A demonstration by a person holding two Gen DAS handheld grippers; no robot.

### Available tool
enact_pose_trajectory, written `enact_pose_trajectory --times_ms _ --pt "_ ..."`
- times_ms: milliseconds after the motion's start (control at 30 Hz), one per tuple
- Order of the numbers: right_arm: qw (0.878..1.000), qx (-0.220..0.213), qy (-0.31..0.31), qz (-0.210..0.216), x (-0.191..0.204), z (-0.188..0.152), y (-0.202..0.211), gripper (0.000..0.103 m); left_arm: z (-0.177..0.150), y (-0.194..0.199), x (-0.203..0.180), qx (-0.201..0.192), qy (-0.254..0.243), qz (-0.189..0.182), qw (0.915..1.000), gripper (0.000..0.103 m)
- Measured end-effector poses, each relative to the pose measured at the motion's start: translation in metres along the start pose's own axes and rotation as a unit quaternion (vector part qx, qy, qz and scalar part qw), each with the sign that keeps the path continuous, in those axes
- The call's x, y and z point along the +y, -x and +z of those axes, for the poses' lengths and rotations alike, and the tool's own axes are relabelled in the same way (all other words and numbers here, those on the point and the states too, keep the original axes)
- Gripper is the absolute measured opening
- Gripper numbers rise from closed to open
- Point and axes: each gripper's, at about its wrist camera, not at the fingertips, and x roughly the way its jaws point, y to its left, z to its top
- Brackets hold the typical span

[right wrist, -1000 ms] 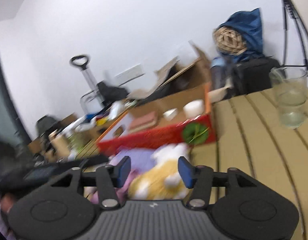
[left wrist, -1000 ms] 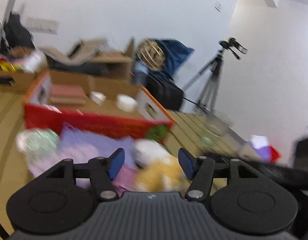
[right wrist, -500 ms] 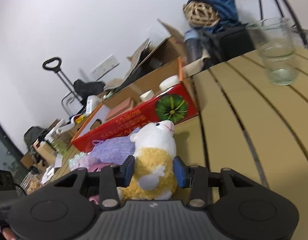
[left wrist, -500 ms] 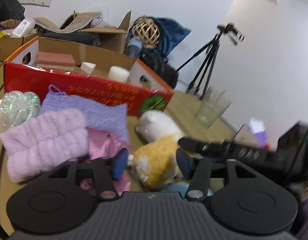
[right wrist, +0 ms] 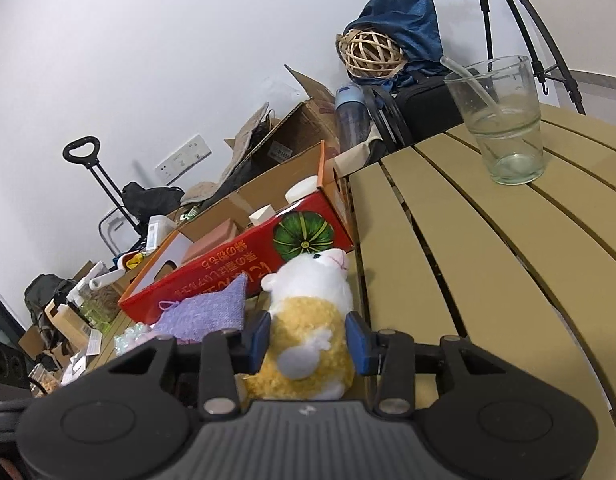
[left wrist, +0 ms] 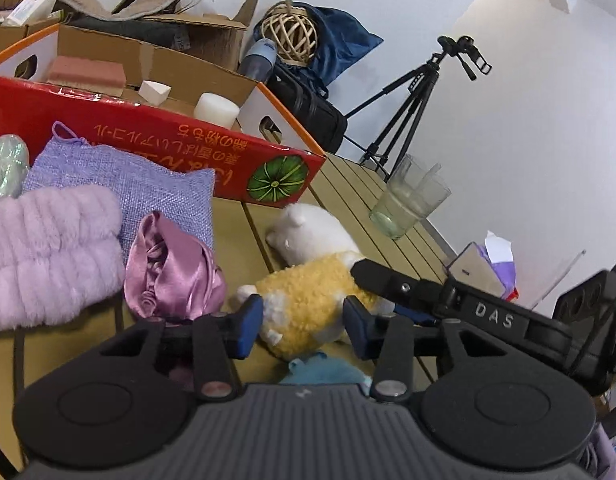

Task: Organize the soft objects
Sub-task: 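Grasp the yellow-white plush toy with the right gripper and lift it, then carry the plush lamb into the red box and open the right gripper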

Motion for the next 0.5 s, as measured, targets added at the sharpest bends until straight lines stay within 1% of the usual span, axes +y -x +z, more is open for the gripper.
enact_pose_trajectory --times_ms 133,200,267,367,433,500 --pt "1.000 -0.016 -0.002 0.000 -0.002 0.000 0.005 0.039 0.002 0.000 -0.006 -0.010 0.007 -0.013 0.9998 0.045" --pt "0.999 -0.041 0.005 0.006 0.004 0.003 0.015 0.038 0.006 0.005 -0.013 -0.028 0.000 -0.016 0.9995 0.045" --pt "0.998 -0.063 0.012 0.016 0.015 0.013 0.025 0.037 0.018 0.012 -0.015 -0.052 0.012 -0.026 0.9982 0.050" --pt "0.994 -0.095 0.050 0.024 0.044 0.040 0.026 0.037 0.053 0.018 -0.011 -0.081 0.042 -0.041 0.9949 0.050" --pt "0.992 -0.101 0.066 0.024 0.059 0.064 0.014 0.037 0.083 0.020 -0.003 -0.103 0.067 -0.046 0.9913 0.050" --pt "0.992 -0.101 0.074 0.033 0.067 0.090 -0.010 0.037 0.111 0.019 0.008 -0.126 0.079 -0.050 0.9875 0.050"
